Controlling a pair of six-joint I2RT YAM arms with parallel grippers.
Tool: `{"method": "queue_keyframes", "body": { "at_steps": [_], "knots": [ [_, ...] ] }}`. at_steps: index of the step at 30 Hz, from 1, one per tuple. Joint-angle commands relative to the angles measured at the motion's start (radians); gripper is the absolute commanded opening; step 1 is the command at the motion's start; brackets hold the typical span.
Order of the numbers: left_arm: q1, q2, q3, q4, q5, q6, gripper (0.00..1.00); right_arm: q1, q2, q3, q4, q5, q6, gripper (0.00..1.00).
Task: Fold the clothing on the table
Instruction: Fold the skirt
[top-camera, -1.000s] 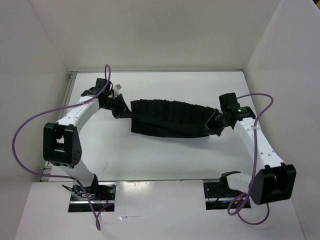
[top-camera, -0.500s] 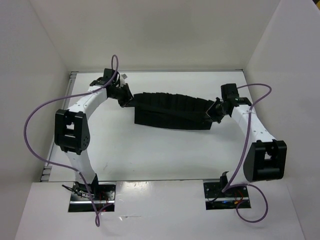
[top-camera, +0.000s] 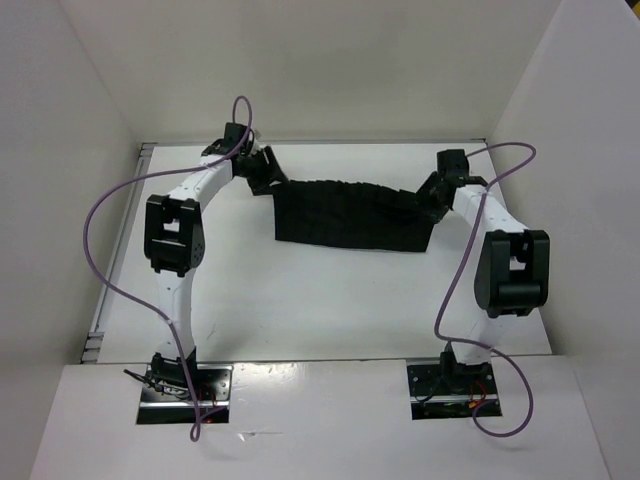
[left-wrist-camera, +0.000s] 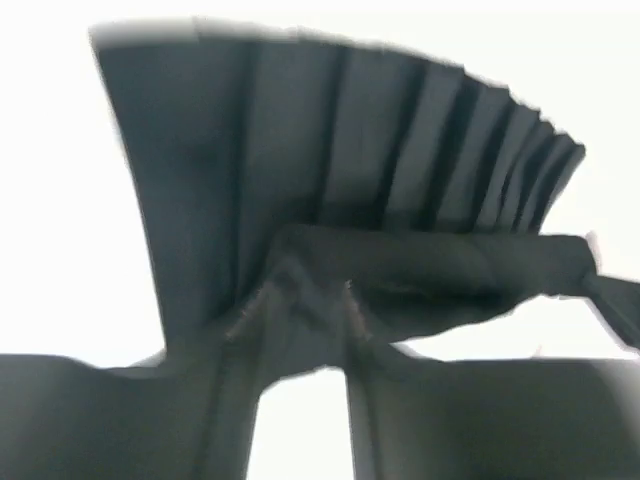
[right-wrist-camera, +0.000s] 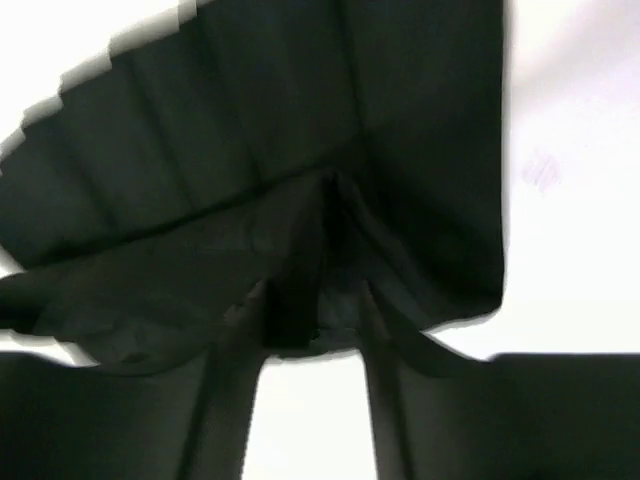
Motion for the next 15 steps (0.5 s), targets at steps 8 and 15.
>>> {"method": "queue_keyframes", "body": {
  "at_steps": [8,15],
  "knots": [
    [0.037,-0.144,0.025,0.105,-0.226,0.001,0.99,0.039,-0.194,0.053,0.068,0.279,-0.035,0.74],
    [0.003,-0.46,-0.38,0.156,-0.183,0.085,0.99,0.039,-0.249,0.072,-0.186,0.212,-0.087,0.77]
  ]
}}
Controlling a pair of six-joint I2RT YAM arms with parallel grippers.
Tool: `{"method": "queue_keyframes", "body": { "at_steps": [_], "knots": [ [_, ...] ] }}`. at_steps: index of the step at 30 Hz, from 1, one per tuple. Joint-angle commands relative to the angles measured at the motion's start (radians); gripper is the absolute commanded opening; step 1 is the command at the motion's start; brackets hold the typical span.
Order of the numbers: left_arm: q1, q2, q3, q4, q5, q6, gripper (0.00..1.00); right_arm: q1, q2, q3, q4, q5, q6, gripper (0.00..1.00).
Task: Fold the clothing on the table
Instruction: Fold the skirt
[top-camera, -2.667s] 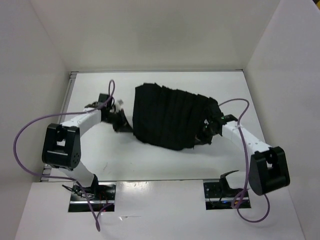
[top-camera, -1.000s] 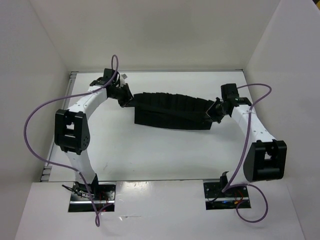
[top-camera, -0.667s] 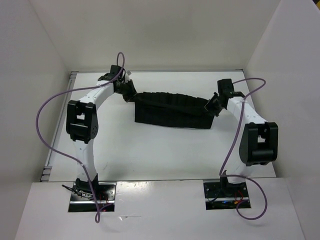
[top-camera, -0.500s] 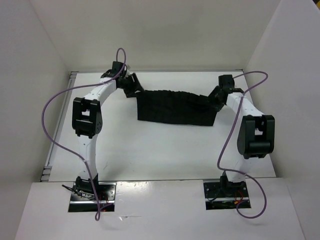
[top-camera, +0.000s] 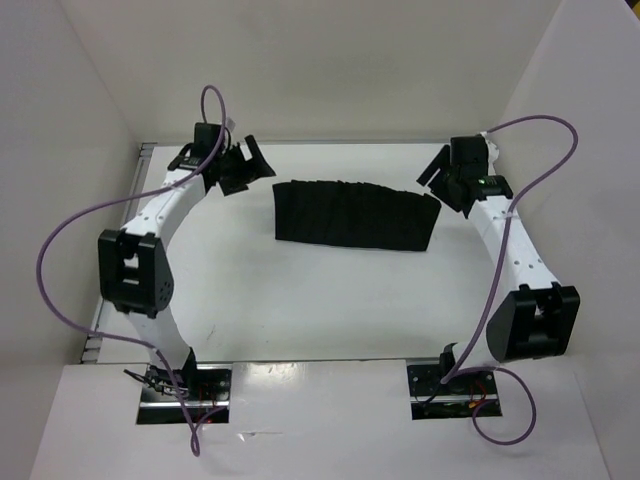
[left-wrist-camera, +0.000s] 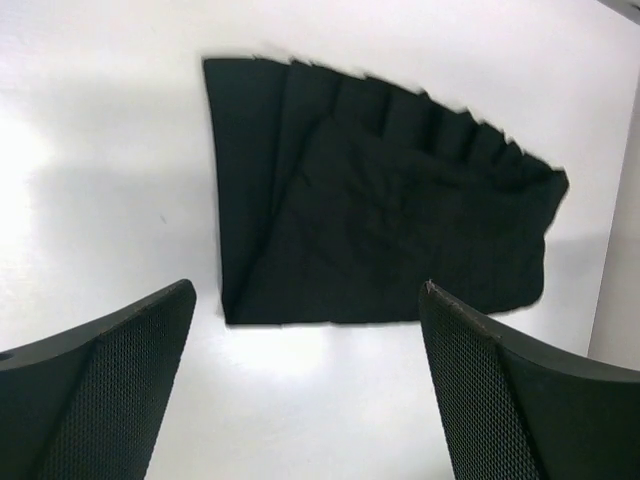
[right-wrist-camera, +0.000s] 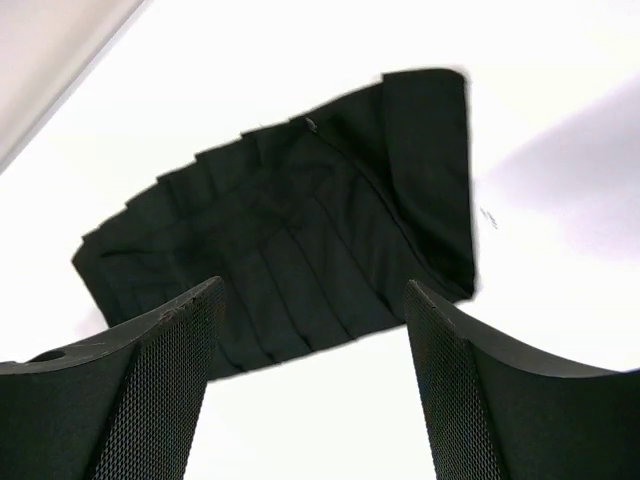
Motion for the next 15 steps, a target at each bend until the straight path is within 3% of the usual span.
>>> {"method": "queue_keyframes", "body": {
  "at_steps": [1,4,8,15],
  "knots": [
    [-0.026,-0.133,-0.173,0.066,0.016,0.06,0.99,-0.003,0.004,-0.008,-0.137,-0.017,-0.044,0.77],
    [-0.026,-0.159,-0.306,0.118,0.036,0.083,0.99,-0.003,0.027,-0.032,-0.149,-0.066,-0.067,0.77],
    [-0.035,-0.084,-0.318,0.151,0.036,0.127,0.99,0.006,0.027,-0.064,-0.159,-0.122,-0.067,0.77],
    [-0.035,0.022,-0.349,0.295,0.178,0.126,0.99,0.006,-0.012,-0.107,-0.139,-0.164,-0.058,0.77]
  ]
}}
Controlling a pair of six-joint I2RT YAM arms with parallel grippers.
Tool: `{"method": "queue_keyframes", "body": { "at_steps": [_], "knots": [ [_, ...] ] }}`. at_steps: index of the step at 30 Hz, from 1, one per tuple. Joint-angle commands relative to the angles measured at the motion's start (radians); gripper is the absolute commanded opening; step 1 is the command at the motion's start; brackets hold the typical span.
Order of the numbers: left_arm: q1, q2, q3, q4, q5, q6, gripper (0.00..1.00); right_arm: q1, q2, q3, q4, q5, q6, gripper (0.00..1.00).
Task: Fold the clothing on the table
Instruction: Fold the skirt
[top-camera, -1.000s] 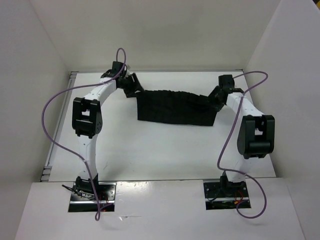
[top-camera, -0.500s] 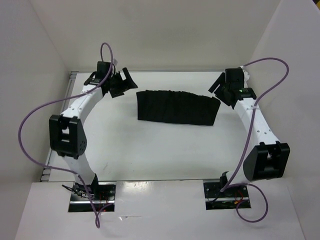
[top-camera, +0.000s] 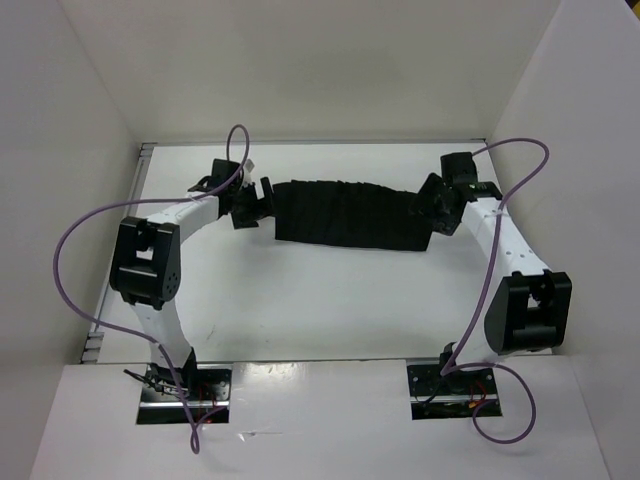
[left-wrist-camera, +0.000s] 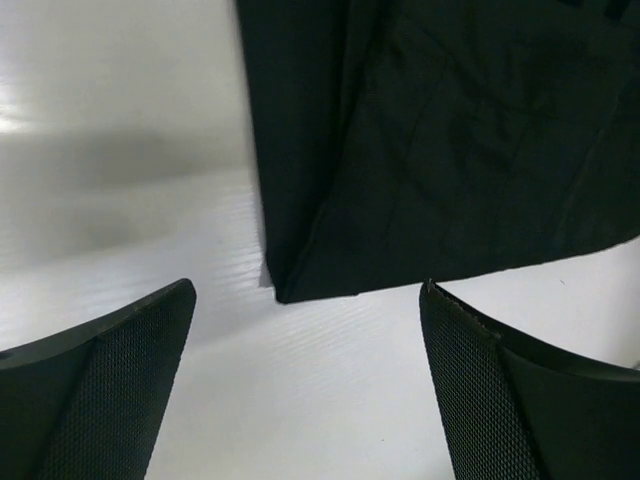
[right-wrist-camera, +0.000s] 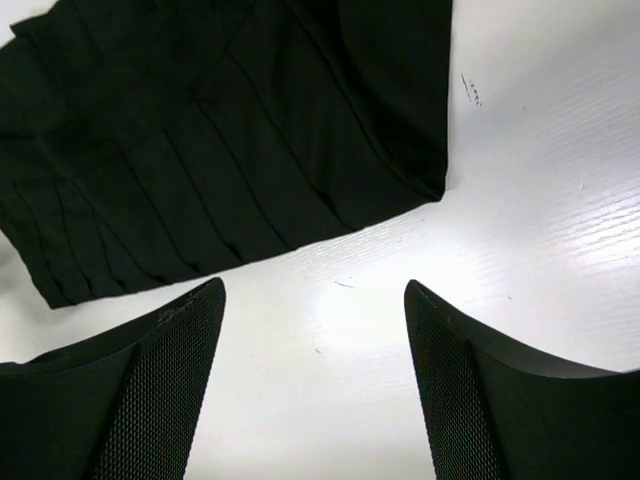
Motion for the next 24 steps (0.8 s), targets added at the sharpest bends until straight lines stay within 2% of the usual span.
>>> {"method": "queue_keyframes", "body": {
  "at_steps": [1,10,13,15,16,17,18,24],
  "knots": [
    [-0.003,0.04,-0.014,0.133,0.115,0.01,0.99,0.008,-0.042,-0.017,-0.002,-0.036,-0.011,0.77],
    [-0.003,0.174,0.048,0.114,0.137,0.019,0.95,0.008,-0.094,-0.006,-0.012,-0.036,-0.011,0.77],
    [-0.014,0.195,0.037,0.123,0.126,0.019,0.86,0.008,-0.118,0.006,-0.022,-0.05,-0.002,0.77],
    [-0.026,0.209,0.037,0.123,0.155,0.019,0.74,0.008,-0.128,0.016,-0.022,-0.05,-0.002,0.79],
    [-0.039,0.22,0.037,0.123,0.173,0.019,0.65,0.008,-0.128,0.016,-0.022,-0.06,-0.002,0.79],
    [-0.039,0.229,0.037,0.123,0.173,0.01,0.65,0.008,-0.128,0.016,-0.022,-0.07,-0.002,0.79],
    [-0.054,0.229,0.037,0.123,0.189,0.01,0.58,0.008,-0.128,0.025,-0.022,-0.07,-0.002,0.83],
    [-0.089,0.272,0.018,0.163,0.234,-0.024,0.49,0.008,-0.128,0.005,0.012,-0.174,-0.002,0.83]
  ]
}}
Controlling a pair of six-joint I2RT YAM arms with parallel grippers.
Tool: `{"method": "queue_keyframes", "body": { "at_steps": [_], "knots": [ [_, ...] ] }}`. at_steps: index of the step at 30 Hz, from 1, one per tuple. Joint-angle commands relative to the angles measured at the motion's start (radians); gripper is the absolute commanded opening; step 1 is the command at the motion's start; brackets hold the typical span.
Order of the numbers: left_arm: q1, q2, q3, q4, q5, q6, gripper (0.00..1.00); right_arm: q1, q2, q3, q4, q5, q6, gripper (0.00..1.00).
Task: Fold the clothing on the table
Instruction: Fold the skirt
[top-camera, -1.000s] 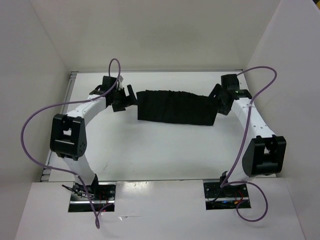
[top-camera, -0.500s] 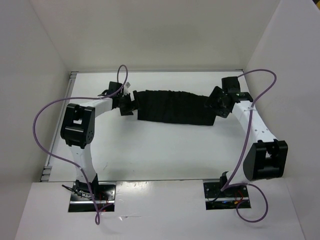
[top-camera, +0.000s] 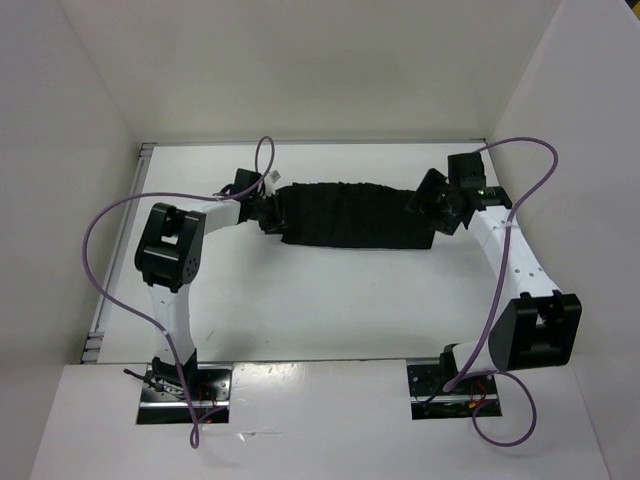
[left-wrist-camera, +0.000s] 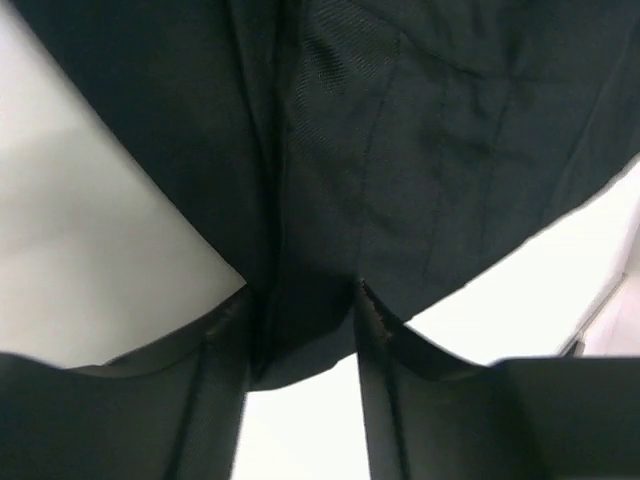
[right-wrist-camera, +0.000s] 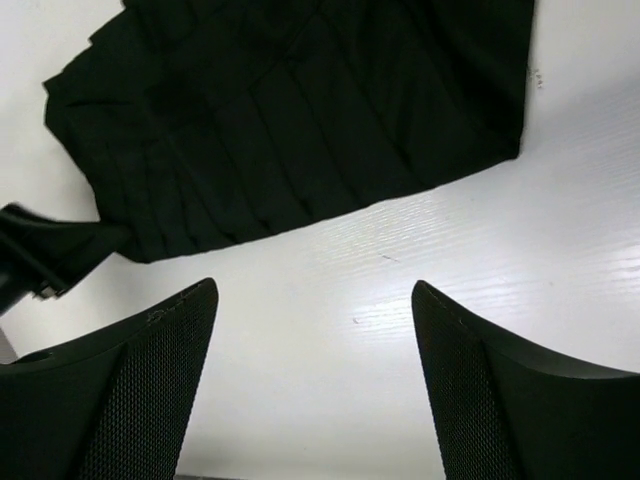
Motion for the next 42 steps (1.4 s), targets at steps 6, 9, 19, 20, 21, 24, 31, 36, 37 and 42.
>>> {"method": "queue_keyframes", "body": {
  "at_steps": [6,9,19,20,21,24,31,36,37,42],
  "knots": [
    [-0.04,0.044,-0.016,0.017,0.008,-0.043,0.0,0.052,0.091,0.03,0.025,-0.142,-0.082,0.58],
    [-0.04,-0.059,-0.053,-0.002,-0.056,-0.043,0.0,0.1,0.213,0.064,0.059,-0.219,-0.094,0.09],
    [0.0,-0.19,-0.062,-0.041,-0.036,-0.052,0.0,0.209,0.482,0.179,0.166,-0.372,-0.085,0.0],
    [0.0,-0.19,-0.062,-0.053,-0.036,-0.052,0.0,0.218,0.515,0.189,0.175,-0.381,-0.085,0.0],
    [0.0,-0.19,-0.062,-0.053,-0.036,-0.052,0.0,0.218,0.531,0.208,0.188,-0.381,-0.076,0.0],
    [0.009,-0.199,-0.062,-0.073,-0.027,-0.043,0.0,0.218,0.604,0.248,0.2,-0.394,-0.065,0.0],
    [0.009,-0.236,-0.03,-0.11,0.002,-0.043,0.0,0.249,0.779,0.335,0.211,-0.377,-0.056,0.0],
    [-0.028,-0.312,0.034,-0.174,0.083,-0.011,0.0,0.314,0.844,0.392,0.202,-0.368,-0.046,0.0],
    [-0.048,-0.328,0.034,-0.174,0.093,-0.011,0.0,0.328,0.844,0.403,0.202,-0.368,-0.036,0.0],
    [-0.072,-0.388,0.044,-0.118,0.174,-0.057,0.0,0.422,0.867,0.423,0.257,-0.508,0.032,0.0]
  ]
}}
